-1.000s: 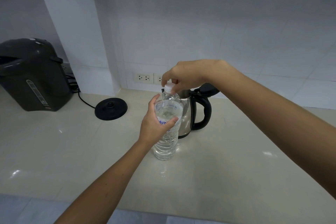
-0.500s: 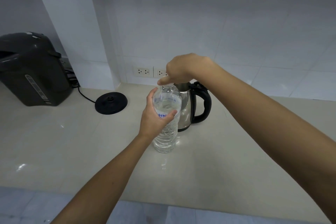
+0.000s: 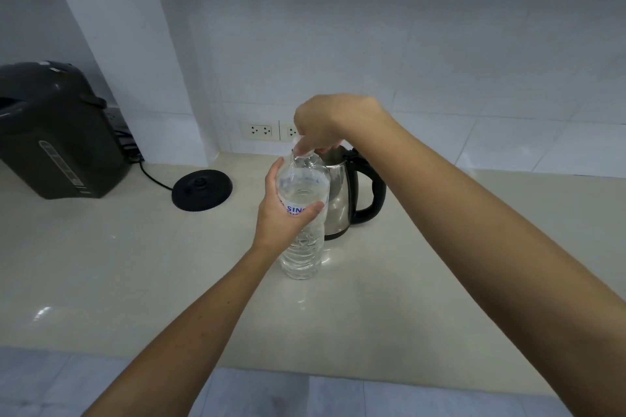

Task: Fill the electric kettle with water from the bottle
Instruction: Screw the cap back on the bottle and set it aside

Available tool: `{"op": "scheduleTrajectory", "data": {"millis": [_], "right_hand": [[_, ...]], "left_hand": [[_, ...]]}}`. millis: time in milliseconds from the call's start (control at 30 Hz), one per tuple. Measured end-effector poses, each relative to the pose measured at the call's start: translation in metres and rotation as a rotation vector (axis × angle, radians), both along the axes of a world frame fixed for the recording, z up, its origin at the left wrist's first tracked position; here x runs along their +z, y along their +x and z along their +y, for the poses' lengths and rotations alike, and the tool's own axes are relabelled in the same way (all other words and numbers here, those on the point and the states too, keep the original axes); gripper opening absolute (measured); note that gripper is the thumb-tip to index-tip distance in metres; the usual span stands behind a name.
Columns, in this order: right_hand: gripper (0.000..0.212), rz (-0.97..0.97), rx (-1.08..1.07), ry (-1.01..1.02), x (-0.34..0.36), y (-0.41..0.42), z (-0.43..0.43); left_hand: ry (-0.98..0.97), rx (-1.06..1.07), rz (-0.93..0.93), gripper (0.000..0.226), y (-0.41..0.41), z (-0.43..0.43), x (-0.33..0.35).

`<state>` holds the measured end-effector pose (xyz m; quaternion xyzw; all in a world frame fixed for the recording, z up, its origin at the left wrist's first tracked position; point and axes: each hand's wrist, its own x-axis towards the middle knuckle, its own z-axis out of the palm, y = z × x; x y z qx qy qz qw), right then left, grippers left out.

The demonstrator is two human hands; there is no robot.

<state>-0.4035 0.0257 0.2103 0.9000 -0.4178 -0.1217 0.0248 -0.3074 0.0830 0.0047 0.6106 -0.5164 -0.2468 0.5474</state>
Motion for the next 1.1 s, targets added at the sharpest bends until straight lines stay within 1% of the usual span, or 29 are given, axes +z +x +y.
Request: {"op": "scheduleTrajectory", "data": {"millis": [67, 133, 167, 233, 333, 433, 500, 567, 633, 700, 767, 833, 967, 1100], "right_hand": [[0.040, -0.152, 0.044, 0.017, -0.010, -0.014, -0.002], [0.052, -0.326, 0.053, 0.091, -0.022, -0.034, -0.004], [0.054, -0.401, 0.062, 0.129, -0.031, -0.039, -0.004], [0.052, -0.536, 0.067, 0.145, -0.048, -0.051, -0.003], [0.048, -0.736, 0.054, 0.070, -0.072, -0.087, -0.004], [0.040, -0.913, 0.031, 0.084, -0.101, -0.131, -0.008], [0.040, -0.965, -0.049, 0.058, -0.124, -0.163, -0.012], [0.043, -1.008, -0.196, 0.021, -0.152, -0.198, -0.017], [0.043, -0.999, -0.372, -0.008, -0.182, -0.231, -0.021], [0.045, -0.908, -0.542, -0.006, -0.212, -0.262, -0.024], [0.049, -0.795, -0.662, 0.023, -0.239, -0.286, -0.024], [0.053, -0.687, -0.727, 0.034, -0.261, -0.302, -0.023], [0.059, -0.461, -0.819, 0.082, -0.293, -0.316, -0.023], [0.060, -0.439, -0.806, 0.105, -0.305, -0.313, -0.033]], "left_hand": [[0.053, -0.016, 0.007, 0.105, 0.002, 0.004, -0.003], [0.088, -0.001, -0.027, 0.088, 0.000, 0.008, -0.003], [0.092, 0.033, -0.020, 0.077, 0.001, 0.009, -0.004], [0.060, 0.079, -0.033, 0.067, -0.002, 0.009, -0.003], [0.036, 0.042, -0.115, 0.073, -0.023, 0.004, 0.000], [0.034, 0.023, -0.123, 0.073, -0.052, -0.001, 0.001], [0.038, 0.001, -0.106, 0.071, -0.074, -0.006, 0.002], [0.024, -0.021, -0.070, 0.066, -0.098, -0.014, 0.002], [0.015, -0.016, -0.035, 0.064, -0.123, -0.021, 0.002], [0.008, -0.006, -0.039, 0.066, -0.147, -0.030, 0.003], [0.005, -0.033, -0.045, 0.071, -0.167, -0.040, 0.003], [0.015, -0.064, -0.037, 0.073, -0.185, -0.052, 0.004], [0.027, -0.063, -0.037, 0.068, -0.212, -0.083, 0.005], [0.034, -0.045, -0.050, 0.071, -0.231, -0.120, 0.005]]}}
